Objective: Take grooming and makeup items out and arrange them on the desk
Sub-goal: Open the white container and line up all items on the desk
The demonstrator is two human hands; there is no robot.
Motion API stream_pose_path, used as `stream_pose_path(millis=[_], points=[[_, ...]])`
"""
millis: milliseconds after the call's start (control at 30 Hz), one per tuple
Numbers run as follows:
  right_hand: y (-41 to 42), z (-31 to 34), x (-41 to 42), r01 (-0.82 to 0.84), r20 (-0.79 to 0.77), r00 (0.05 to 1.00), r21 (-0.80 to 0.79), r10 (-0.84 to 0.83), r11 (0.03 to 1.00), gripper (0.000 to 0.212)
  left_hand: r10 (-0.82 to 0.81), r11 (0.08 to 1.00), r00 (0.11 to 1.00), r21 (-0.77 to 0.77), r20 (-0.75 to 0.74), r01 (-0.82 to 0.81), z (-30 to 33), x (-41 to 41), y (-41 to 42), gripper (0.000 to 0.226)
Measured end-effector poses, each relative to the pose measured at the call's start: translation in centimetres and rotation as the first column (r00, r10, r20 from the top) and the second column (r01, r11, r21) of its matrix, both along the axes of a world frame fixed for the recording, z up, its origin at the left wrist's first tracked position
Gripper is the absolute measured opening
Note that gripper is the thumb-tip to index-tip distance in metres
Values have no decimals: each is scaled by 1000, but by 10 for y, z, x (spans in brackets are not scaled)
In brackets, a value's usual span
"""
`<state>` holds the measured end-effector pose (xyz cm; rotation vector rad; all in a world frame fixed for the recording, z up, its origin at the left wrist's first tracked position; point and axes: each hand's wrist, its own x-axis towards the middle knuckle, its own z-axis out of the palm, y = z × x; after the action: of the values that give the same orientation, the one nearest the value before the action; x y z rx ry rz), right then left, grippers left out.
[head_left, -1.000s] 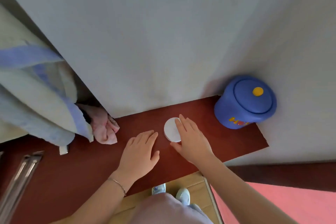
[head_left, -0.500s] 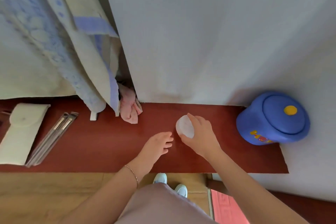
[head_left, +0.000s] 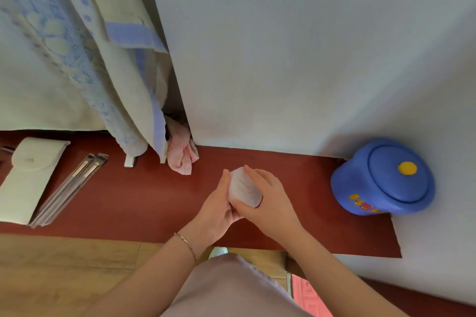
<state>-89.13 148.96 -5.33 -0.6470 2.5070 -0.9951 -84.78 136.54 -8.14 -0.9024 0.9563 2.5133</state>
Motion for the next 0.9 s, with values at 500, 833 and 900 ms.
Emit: stream_pose_path(millis=[500,833,900], points=[[-9,18,-29,518,689,665,-148,-288,842,11,-99,995,993,17,58,98,1,22,-30,70],[-56,10,-7,402,763,627,-141,-160,905,22,414,883,892,-318,181,-345,15,66,-47,27],[-70,8,1,354,785,608,-133,-119,926,19,568,780,812,-406,138,-476,17,81,-54,20]])
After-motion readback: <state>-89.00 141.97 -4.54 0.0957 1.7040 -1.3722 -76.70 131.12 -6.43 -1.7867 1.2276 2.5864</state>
